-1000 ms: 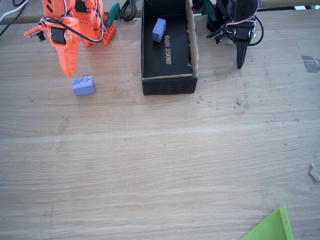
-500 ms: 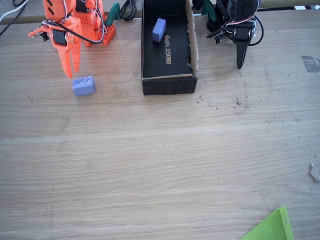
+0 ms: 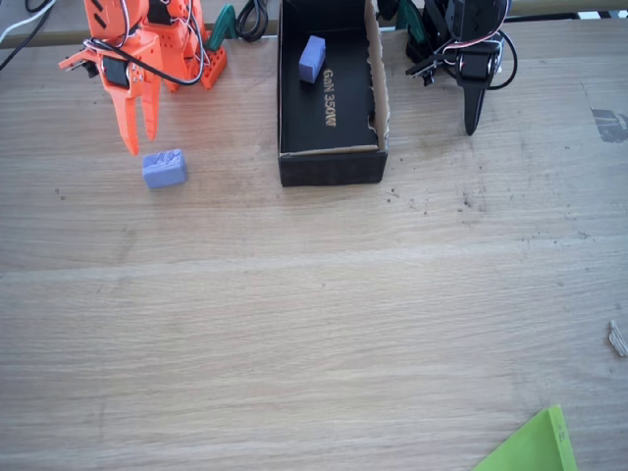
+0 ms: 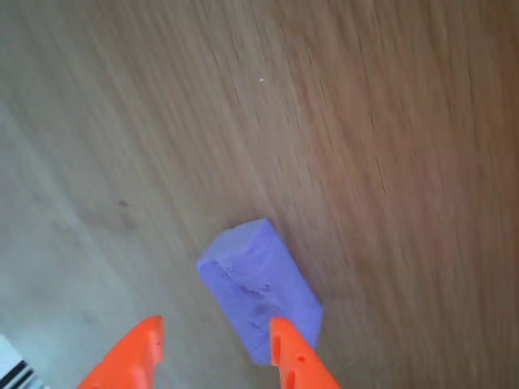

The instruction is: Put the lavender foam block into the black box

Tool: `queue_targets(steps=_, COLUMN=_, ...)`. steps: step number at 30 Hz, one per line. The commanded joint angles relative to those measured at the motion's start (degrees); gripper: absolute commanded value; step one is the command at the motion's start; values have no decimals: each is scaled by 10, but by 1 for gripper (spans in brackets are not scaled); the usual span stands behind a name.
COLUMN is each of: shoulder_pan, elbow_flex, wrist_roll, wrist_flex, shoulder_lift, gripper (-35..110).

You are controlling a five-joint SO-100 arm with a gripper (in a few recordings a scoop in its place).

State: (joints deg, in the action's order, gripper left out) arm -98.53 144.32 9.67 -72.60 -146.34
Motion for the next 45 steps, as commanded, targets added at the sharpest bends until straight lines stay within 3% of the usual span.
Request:
queue_targets(steps=1, shoulder_pan=-17, elbow_flex=-25, wrist_roll=17, wrist_flex=-4, shoulder_lift=-4, gripper=18)
queue_targets(steps=30, shoulder_pan=-18, elbow_flex=-34, wrist_roll=63, wrist_flex=-22, shoulder_lift=-8, gripper=24)
queue_targets(steps=45, shoulder_pan=5, elbow_flex=-28, wrist_roll=0, wrist_flex=-18, shoulder_lift=-27, gripper=22)
